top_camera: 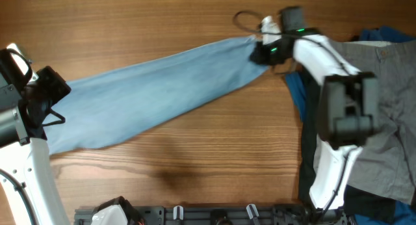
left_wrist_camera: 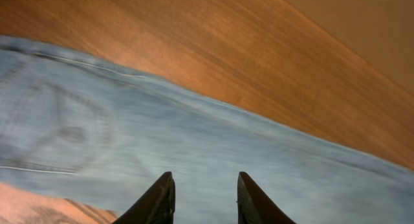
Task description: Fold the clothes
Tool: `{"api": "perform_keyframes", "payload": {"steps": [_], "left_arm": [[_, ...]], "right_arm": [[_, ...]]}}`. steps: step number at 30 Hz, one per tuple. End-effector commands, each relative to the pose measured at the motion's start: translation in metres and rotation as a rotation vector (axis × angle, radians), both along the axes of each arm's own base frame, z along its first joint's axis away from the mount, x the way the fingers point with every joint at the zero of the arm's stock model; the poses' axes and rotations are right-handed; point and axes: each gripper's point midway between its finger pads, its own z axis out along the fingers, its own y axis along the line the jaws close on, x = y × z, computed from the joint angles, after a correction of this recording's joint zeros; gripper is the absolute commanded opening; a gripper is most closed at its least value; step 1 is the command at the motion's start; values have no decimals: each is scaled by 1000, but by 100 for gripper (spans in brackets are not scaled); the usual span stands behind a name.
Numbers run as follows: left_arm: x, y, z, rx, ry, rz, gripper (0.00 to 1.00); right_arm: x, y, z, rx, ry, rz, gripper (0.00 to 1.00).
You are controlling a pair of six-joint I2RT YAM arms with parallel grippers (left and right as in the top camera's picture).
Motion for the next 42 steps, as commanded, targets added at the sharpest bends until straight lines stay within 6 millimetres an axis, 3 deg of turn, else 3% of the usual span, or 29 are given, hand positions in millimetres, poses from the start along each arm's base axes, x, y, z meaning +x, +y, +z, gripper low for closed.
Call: {"api": "perform_keyframes", "payload": {"steps": [1,2,3,6,7,11,13,14,16,18,21,25,30,32,34,36,39,42], "left_arm": [[-1,-5,6,-2,-7,-25,30],[-2,-6,5,-3,-5,-25,29],[-2,-6,5,-3,-6,-25,29],[-2,-5,5,-3,-5,-25,29],[-2,-6,5,-4,-2,-25,30],[-4,-6,3,-9,8,-25,30],[-6,-7,1,-13,18,-25,30],[-7,-8,0,-15,22,-24,30],[-7,-8,0,-16,24,-24,30],[-7,-8,0,-16,26,-24,31],[-8,-8,-1,-17,29,-24,33],[-8,-8,-1,-18,29,-24,32],[-10,-9,-2,-21,37,-24,32],[-10,-9,-2,-22,39,-24,33],[-11,-9,-3,-25,45,-24,33],[-12,-10,-4,-26,47,-24,33],[-12,-10,-4,-27,49,-25,33],[-11,-13,-4,-42,44,-38,32]], "right_arm": [[29,-101,105,-47,-215,-258,4],[31,-126,138,-54,-288,-302,4],[30,-134,153,-56,-319,-318,4],[25,-133,190,-46,-396,-315,4],[19,-107,210,17,-433,-248,4],[1,-35,237,178,-450,-76,4],[-12,20,247,272,-443,38,4],[-26,64,253,317,-439,127,4],[-48,122,258,340,-462,251,4],[-65,171,256,319,-493,323,4],[-84,220,244,253,-525,356,5],[-116,290,225,307,-519,466,5],[-136,352,217,415,-586,540,5],[-143,368,211,436,-602,565,6],[-149,380,194,434,-583,585,16],[-154,387,177,430,-541,586,43],[-169,400,166,467,-512,645,48],[-164,395,170,456,-531,640,48]]}}
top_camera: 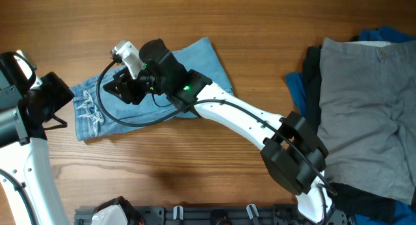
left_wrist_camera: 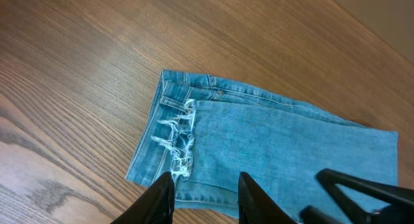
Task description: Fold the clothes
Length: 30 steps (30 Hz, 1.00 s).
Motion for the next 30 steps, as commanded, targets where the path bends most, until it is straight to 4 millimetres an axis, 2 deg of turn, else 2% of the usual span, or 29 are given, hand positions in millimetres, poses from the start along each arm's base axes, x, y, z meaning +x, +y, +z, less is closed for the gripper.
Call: {"api": "perform_keyframes", "payload": {"steps": [1,4,6,7,9,11,13,15,16,18,22,23,24,25,26,28,30], "left_arm": [[4,-11,9,-27,-36,-50,33],[6,-15,8,-46,-41,-65,35],[8,-17,5,-66,-35,-76,36],[10,-23,-1,-101,-22,-95,36],[12,-25,-16,-138,14,-105,32],[15,-24,-35,-166,69,-100,29],[18,-25,-62,-215,145,-102,31],[22,-31,-88,-287,211,-114,41],[26,-32,-104,-322,254,-116,50],[30,-30,-122,-345,300,-111,62],[33,-29,-146,-376,363,-105,68],[33,-29,-149,-382,373,-104,69],[33,-29,-151,-384,378,-103,70],[33,-29,-152,-380,380,-112,71],[33,-29,-152,-373,380,-127,71],[30,-23,-153,-342,395,-115,72],[30,-19,-154,-321,401,-106,72]], "right_arm": [[7,-5,6,5,-3,0,48],[34,-42,-10,-86,64,-89,49],[51,-73,-24,-157,138,-147,48],[67,-109,-40,-225,218,-213,43],[85,-160,-62,-307,330,-304,33],[95,-206,-85,-387,439,-390,12],[95,-248,-111,-474,532,-432,6],[87,-275,-137,-545,580,-415,6],[78,-284,-157,-583,615,-391,6],[66,-286,-176,-613,617,-306,5],[48,-293,-207,-685,650,-241,9],[44,-299,-216,-721,667,-248,34],[42,-308,-227,-775,695,-284,39],[42,-316,-233,-817,719,-337,19],[42,-323,-238,-850,736,-384,9],[45,-334,-241,-894,741,-447,7],[51,-351,-236,-926,734,-502,5]]}}
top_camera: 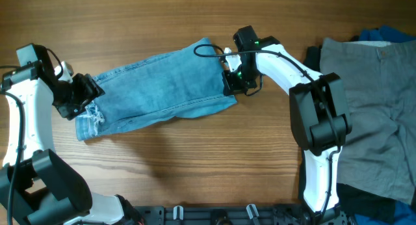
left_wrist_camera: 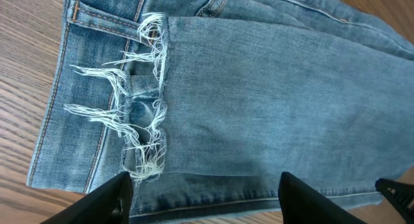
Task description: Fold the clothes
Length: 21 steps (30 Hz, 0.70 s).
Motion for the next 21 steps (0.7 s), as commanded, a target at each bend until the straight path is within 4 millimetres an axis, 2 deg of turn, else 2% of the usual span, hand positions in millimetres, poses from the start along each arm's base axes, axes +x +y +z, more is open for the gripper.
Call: {"api": "perform_keyframes", "payload": {"steps": [1,3,4,5,6,8,9,12,17,19,21], "left_arm": [[-2,4,-4,32,12,-21,67],[-4,4,-4,37,18,-39,52],[-4,4,-5,42,21,-38,52],[-4,5,-5,42,20,-35,59],[-4,7,-5,45,19,-32,71],[-1,12,-7,59,15,-25,78],[-1,18,-10,77,21,-17,83],[1,24,-22,75,37,-4,98],[-19,19,-76,-4,180,-6,100],[-21,18,-94,-34,204,2,100],[-14,16,-109,-91,176,-26,100]], "right_arm": [[1,-54,-28,-238,32,-90,4],[10,-65,-13,-231,17,-123,4],[13,-68,-4,-218,10,-138,4],[17,-66,6,-183,0,-143,6],[19,-60,20,-121,-22,-124,12],[19,-42,49,5,-73,-46,18],[17,-30,68,79,-106,-2,18],[11,-12,94,171,-134,33,13],[-10,30,100,311,-43,58,13],[-17,46,93,314,-6,54,14],[-22,63,79,301,46,21,15]]}}
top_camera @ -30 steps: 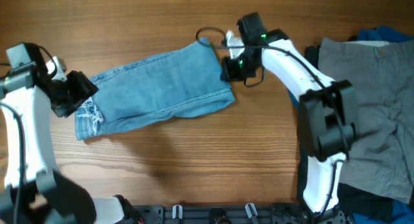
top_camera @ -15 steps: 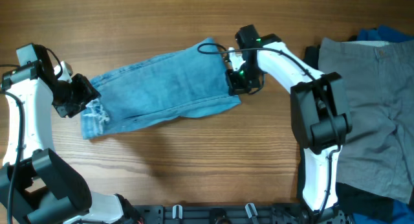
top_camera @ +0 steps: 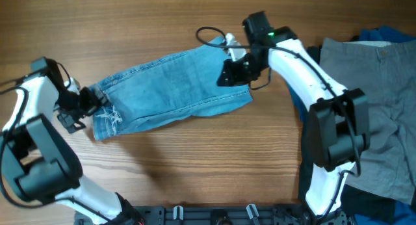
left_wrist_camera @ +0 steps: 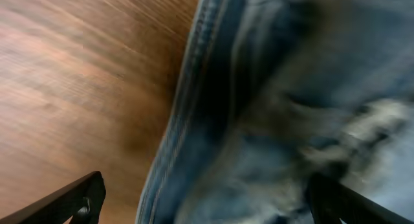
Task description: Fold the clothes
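Observation:
Light blue jeans (top_camera: 169, 88), folded in half, lie slanting across the middle of the wooden table (top_camera: 195, 173), with the frayed hems (top_camera: 107, 121) at their left end. At that end my left gripper (top_camera: 88, 106) stands open. In the left wrist view the jeans (left_wrist_camera: 272, 107) fill the frame, blurred and very close, and their seamed edge runs between the wide-apart fingertips (left_wrist_camera: 74, 199) of the left gripper (left_wrist_camera: 207, 211). My right gripper (top_camera: 233, 72) rests on the jeans' right, folded end; its jaws are hidden by the arm.
A pile of clothes lies at the right: grey shorts (top_camera: 370, 88) on top, a blue garment (top_camera: 299, 95) and a dark one beneath. A black rail (top_camera: 214, 215) runs along the table's front edge. The right arm's cable (top_camera: 208, 33) loops above the jeans.
The jeans lie a little further right. My left gripper has moved right and down onto their frayed end, still open. The right gripper sits slightly higher on the fold end.
The jeans first lay stretched out long, my right gripper at the far right end. Then the right gripper was over the left end and the jeans lay folded in half. After that it was back at the fold while my left gripper, open, came to the frayed end.

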Tool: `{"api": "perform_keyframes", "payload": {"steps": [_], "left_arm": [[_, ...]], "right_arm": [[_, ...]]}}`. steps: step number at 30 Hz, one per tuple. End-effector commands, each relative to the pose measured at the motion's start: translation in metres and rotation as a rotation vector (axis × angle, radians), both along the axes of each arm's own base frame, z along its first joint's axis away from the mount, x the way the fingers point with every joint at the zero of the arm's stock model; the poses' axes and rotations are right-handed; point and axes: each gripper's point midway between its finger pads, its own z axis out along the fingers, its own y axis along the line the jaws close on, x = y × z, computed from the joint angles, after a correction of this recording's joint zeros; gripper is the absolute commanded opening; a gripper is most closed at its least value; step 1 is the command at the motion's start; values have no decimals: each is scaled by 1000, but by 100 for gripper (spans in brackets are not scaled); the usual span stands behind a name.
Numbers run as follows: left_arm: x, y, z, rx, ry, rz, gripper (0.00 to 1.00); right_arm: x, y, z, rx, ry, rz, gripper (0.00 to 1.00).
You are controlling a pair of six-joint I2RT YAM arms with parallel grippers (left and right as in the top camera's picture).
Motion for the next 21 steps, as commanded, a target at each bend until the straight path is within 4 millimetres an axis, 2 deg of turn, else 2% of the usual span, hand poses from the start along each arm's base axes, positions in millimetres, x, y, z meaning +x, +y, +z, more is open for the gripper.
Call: {"api": "perform_keyframes", "payload": {"steps": [1,6,8,11,15,16,18,20,21], "left_arm": [[5,-6,-22,-105,-34,-45,100],[7,-22,-44,-218,-62,-149,99],[5,-27,-55,-251,-62,-165,91],[5,-48,-63,-365,-118,-250,79],[-9,-61,-81,-399,-76,-276,66],[-11,-64,-82,-404,-68,-280,59],[-13,-68,-81,-411,-57,-286,27],[-17,-69,-79,-422,-39,-277,4],[-17,-68,-76,-427,-31,-266,4]], "right_arm": [[-13,35,-21,33,132,-32,15],[-25,53,-59,-11,219,-41,16],[-26,53,-72,-43,237,-57,17],[-26,51,-87,-78,253,-79,17],[-26,50,-96,-88,265,-84,17],[-26,50,-97,-88,266,-85,17],[-26,50,-97,-88,265,-85,17],[-26,50,-97,-88,265,-85,17],[-26,50,-97,-88,266,-85,16]]}}
